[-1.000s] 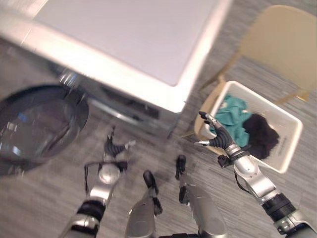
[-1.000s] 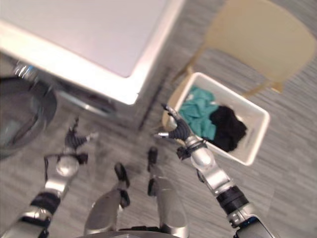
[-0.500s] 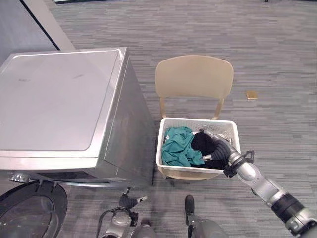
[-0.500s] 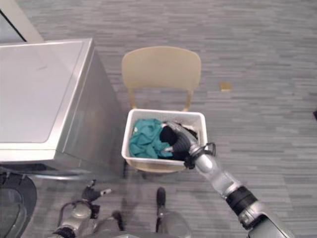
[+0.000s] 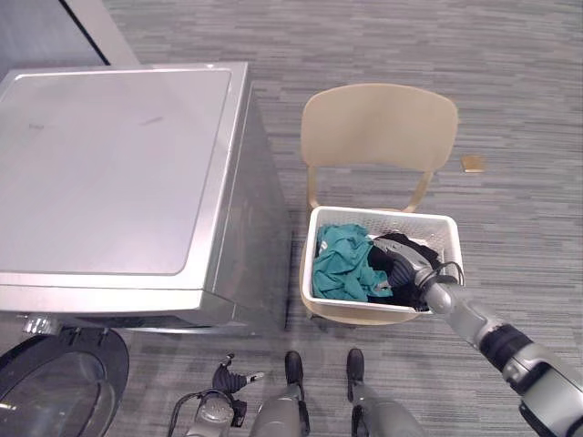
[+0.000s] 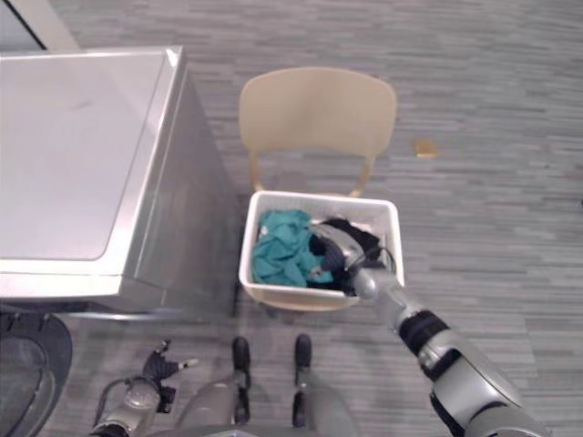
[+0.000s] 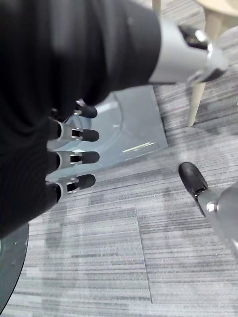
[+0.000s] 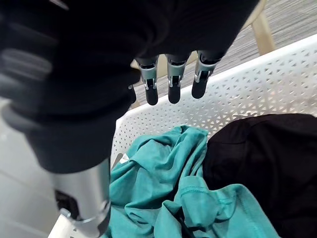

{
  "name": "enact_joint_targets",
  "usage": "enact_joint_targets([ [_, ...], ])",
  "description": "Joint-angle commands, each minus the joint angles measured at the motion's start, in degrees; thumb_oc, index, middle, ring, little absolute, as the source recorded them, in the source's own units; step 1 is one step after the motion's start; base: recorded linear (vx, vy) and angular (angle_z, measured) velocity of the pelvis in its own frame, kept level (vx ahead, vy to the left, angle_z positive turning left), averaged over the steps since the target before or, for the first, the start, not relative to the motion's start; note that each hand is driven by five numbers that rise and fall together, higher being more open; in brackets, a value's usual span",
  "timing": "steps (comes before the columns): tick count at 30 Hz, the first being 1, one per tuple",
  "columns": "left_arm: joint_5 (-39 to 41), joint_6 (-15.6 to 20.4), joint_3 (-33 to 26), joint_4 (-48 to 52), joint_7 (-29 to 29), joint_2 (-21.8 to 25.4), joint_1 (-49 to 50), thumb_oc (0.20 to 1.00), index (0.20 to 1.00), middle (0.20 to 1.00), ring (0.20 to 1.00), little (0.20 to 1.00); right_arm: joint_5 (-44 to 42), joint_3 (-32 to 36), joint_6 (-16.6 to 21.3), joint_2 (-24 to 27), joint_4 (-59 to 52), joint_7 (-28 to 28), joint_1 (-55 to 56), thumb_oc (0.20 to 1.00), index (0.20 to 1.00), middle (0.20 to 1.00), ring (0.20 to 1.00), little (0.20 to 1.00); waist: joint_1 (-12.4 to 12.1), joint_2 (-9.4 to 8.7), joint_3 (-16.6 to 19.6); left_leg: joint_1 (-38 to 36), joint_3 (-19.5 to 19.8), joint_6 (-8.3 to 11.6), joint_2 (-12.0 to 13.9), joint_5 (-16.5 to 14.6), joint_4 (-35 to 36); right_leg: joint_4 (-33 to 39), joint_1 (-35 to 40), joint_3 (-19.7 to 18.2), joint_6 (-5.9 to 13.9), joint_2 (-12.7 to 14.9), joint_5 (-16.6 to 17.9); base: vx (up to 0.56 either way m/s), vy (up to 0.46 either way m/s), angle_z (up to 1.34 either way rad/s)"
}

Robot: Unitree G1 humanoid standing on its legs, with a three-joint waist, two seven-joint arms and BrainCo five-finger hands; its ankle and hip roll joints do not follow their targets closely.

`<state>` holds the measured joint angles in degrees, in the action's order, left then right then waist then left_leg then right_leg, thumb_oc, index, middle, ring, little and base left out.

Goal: Grab the laundry basket,head to the washer,open it,put in the laundry and shut it.

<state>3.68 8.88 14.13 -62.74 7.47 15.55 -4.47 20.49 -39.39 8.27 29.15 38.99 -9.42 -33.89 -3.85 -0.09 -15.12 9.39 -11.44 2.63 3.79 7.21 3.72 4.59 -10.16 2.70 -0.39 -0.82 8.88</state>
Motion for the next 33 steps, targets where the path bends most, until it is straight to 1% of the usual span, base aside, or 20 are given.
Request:
enact_joint_targets([
  [1, 0.6, 1.9, 2.6, 0.0, 1.8, 2.2, -3.0, 1.000, 1.000, 1.000, 1.000, 1.000, 3.1, -2.3, -1.4, -1.3, 2.8, -4.3, -6.3, 1.000, 1.000, 1.000, 1.000, 1.000, -1.3, -2.14, -1.6, 2.0, 1.8, 1.25, 0.5, -5.7, -6.1, -3.4, -1.5, 2.8, 6.48, 2.9, -7.7, -0.11, 0.064, 0.20],
  [4, 1.8, 2.8, 4.1, 1.1, 2.6, 2.9, -4.8, 1.000, 1.000, 1.000, 1.000, 1.000, 3.4, -2.9, -2.8, -1.7, 10.3, -6.2, -11.2, 1.000, 1.000, 1.000, 1.000, 1.000, -2.4, -1.71, -3.1, 4.8, 3.1, 1.26, -0.3, -4.6, -5.8, -4.0, -4.1, 3.5, 6.71, 3.6, -7.1, -0.06, 0.031, 0.25],
  [5, 1.8, 2.8, 4.1, 1.1, 2.6, 2.9, -4.9, 1.000, 1.000, 1.000, 1.000, 1.000, 3.4, -2.9, -2.8, -1.7, 10.4, -6.3, -11.3, 1.000, 1.000, 1.000, 1.000, 1.000, -2.4, -1.72, -3.1, 4.9, 3.2, 1.26, -0.3, -4.6, -5.8, -4.1, -4.2, 3.6, 6.71, 3.6, -7.1, -0.03, 0.026, 0.32],
  [7, 2.9, 3.4, 5.4, 2.2, 3.0, 3.3, -5.7, 1.000, 1.000, 1.000, 1.000, 1.000, 3.4, -3.2, -3.8, -1.8, 15.4, -7.4, -14.2, 1.000, 1.000, 1.000, 1.000, 1.000, -3.1, -1.29, -3.8, 6.6, 4.0, 1.29, -0.9, -3.6, -5.1, -4.1, -5.7, 4.2, 6.80, 3.9, -6.8, -0.01, 0.037, 0.31],
  [9, 3.4, 3.9, 7.2, 2.9, 3.5, 3.7, -7.3, 1.000, 1.000, 1.000, 1.000, 1.000, 3.3, -3.7, -5.0, -1.3, 21.2, -8.7, -18.4, 1.000, 1.000, 1.000, 1.000, 1.000, -3.9, -0.35, -4.8, 8.9, 5.0, 1.44, -1.6, -2.1, -4.0, -4.0, -7.7, 4.8, 7.03, 4.5, -6.3, -0.02, 0.060, 0.18],
  [11, 3.9, 4.2, 8.3, 3.4, 3.5, 3.7, -8.0, 1.000, 1.000, 1.000, 1.000, 1.000, 2.7, -3.6, -5.6, -1.8, 24.8, -9.5, -20.1, 1.000, 1.000, 1.000, 1.000, 1.000, -4.5, 0.45, -5.3, 10.1, 5.5, 1.62, -2.0, -1.3, -2.9, -4.0, -9.1, 5.4, 7.28, 4.8, -5.9, -0.01, 0.044, 0.22],
  [12, 3.9, 4.2, 8.3, 3.4, 3.5, 3.7, -8.0, 1.000, 1.000, 1.000, 1.000, 1.000, 2.7, -3.6, -5.6, -1.8, 24.9, -9.5, -20.1, 1.000, 1.000, 1.000, 1.000, 1.000, -4.5, 0.45, -5.3, 10.2, 5.5, 1.62, -2.0, -1.2, -2.9, -4.1, -9.2, 5.4, 7.28, 4.8, -5.9, 0.00, 0.031, 0.30],
  [15, 4.0, 4.0, 9.4, 3.4, 3.7, 3.2, -9.1, 1.000, 1.000, 1.000, 1.000, 1.000, 1.1, -3.3, -6.3, -1.9, 27.9, -9.6, -21.4, 1.000, 1.000, 1.000, 1.000, 1.000, -5.5, 1.60, -5.7, 12.0, 6.3, 1.80, -2.8, 0.0, -1.6, -3.6, -10.6, 5.8, 7.50, 5.3, -5.5, 0.00, 0.035, 0.17],
  [16, 4.0, 4.0, 9.4, 3.4, 3.7, 3.2, -9.1, 1.000, 1.000, 1.000, 1.000, 1.000, 1.1, -3.3, -6.3, -1.9, 28.0, -9.6, -21.4, 0.730, 0.730, 0.730, 0.730, 0.730, -5.5, 1.61, -5.7, 12.0, 6.4, 1.80, -2.8, 0.0, -1.6, -3.6, -10.7, 5.8, 7.50, 5.3, -5.5, 0.01, 0.013, 0.10],
  [17, 4.0, 3.8, 9.4, 3.1, 3.8, 3.0, -9.2, 1.000, 1.000, 1.000, 1.000, 1.000, 0.7, -3.4, -6.2, -2.2, 27.5, -9.5, -21.4, 0.269, 0.269, 0.269, 0.269, 0.269, -5.5, 1.73, -5.8, 12.1, 6.6, 1.86, -2.9, 0.1, -1.6, -3.7, -10.6, 6.0, 7.51, 5.4, -5.6, 0.01, 0.003, 0.06],
  [18, 3.9, 3.7, 9.5, 3.0, 3.8, 2.7, -9.3, 1.000, 1.000, 1.000, 1.000, 1.000, -0.2, -2.8, -6.1, -2.6, 26.9, -9.7, -21.0, 0.200, 0.200, 0.200, 0.200, 0.200, -5.6, 1.78, -6.0, 11.8, 6.7, 1.85, -3.0, 0.1, -1.4, -3.7, -10.3, 6.0, 7.54, 5.4, -5.8, 0.01, 0.003, 0.07],
  [19, 3.9, 3.7, 9.5, 3.0, 3.8, 2.7, -9.3, 1.000, 1.000, 1.000, 1.000, 1.000, -0.2, -2.8, -6.1, -2.6, 26.9, -9.7, -21.0, 0.200, 0.200, 0.200, 0.200, 0.200, -5.6, 1.76, -5.9, 12.0, 6.8, 1.84, -3.1, 0.2, -1.4, -3.7, -10.4, 6.1, 7.54, 5.4, -5.7, 0.02, -0.003, 0.06],
  [21, 3.7, 3.5, 9.0, 2.8, 4.1, 2.1, -9.3, 1.000, 1.000, 1.000, 1.000, 1.000, -3.5, -0.5, -5.5, -2.6, 22.9, -10.4, -19.3, 0.200, 0.200, 0.200, 0.200, 0.200, -5.4, 1.62, -5.8, 11.2, 7.2, 1.79, -3.3, 0.0, -0.9, -3.7, -9.8, 6.1, 7.59, 5.5, -5.9, 0.01, 0.009, 0.07],
  [22, 3.7, 3.3, 8.4, 3.0, 4.2, 1.9, -9.2, 1.000, 1.000, 1.000, 1.000, 1.000, -5.5, 1.3, -4.8, -2.3, 18.9, -10.9, -17.7, 0.200, 0.200, 0.200, 0.200, 0.200, -5.0, 1.14, -5.4, 10.8, 7.3, 1.65, -3.4, -0.3, -0.8, -3.4, -9.4, 6.0, 7.68, 5.5, -5.8, 0.01, 0.010, 0.13],
  [24, 3.6, 3.2, 8.0, 3.3, 4.3, 2.0, -9.0, 1.000, 1.000, 1.000, 1.000, 1.000, -6.5, 2.3, -4.5, -2.0, 16.9, -11.1, -16.9, 0.200, 0.200, 0.200, 0.200, 0.200, -4.8, 0.89, -5.3, 10.4, 7.3, 1.58, -3.4, -0.6, -0.8, -3.3, -9.1, 6.0, 7.72, 5.5, -5.8, 0.01, 0.003, 0.14],
  [27, 3.6, 2.8, 6.9, 4.4, 4.0, 2.0, -7.9, 1.000, 1.000, 1.000, 1.000, 1.000, -11.5, 6.7, -2.8, -2.1, 10.9, -11.5, -13.1, 0.200, 0.200, 0.200, 0.200, 0.200, -4.2, -0.34, -4.8, 8.7, 7.1, 1.09, -3.3, -2.0, -1.4, -3.1, -7.3, 5.6, 7.77, 5.5, -6.0, 0.01, -0.003, 0.06],
  [29, 3.4, 2.4, 5.7, 4.6, 3.7, 2.2, -6.8, 1.000, 1.000, 1.000, 1.000, 1.000, -16.0, 10.1, -1.4, -2.6, 5.9, -10.9, -9.4, 0.200, 0.200, 0.200, 0.200, 0.200, -3.7, -1.50, -4.0, 7.6, 6.6, 0.58, -3.2, -3.0, -2.1, -3.0, -6.1, 5.1, 7.80, 5.3, -6.0, 0.04, -0.009, -0.03],
  [33, 2.6, 1.1, 3.2, 4.6, 2.7, 2.5, -4.4, 1.000, 1.000, 1.000, 1.000, 1.000, -24.9, 15.6, 1.3, -5.4, -3.4, -8.2, -0.3, 0.200, 0.200, 0.200, 0.200, 0.200, -2.5, -3.64, -2.0, 3.9, 5.3, -0.43, -2.9, -5.4, -3.2, -2.9, -3.0, 3.8, 7.93, 4.9, -6.4, 0.07, 0.019, -0.25],
])
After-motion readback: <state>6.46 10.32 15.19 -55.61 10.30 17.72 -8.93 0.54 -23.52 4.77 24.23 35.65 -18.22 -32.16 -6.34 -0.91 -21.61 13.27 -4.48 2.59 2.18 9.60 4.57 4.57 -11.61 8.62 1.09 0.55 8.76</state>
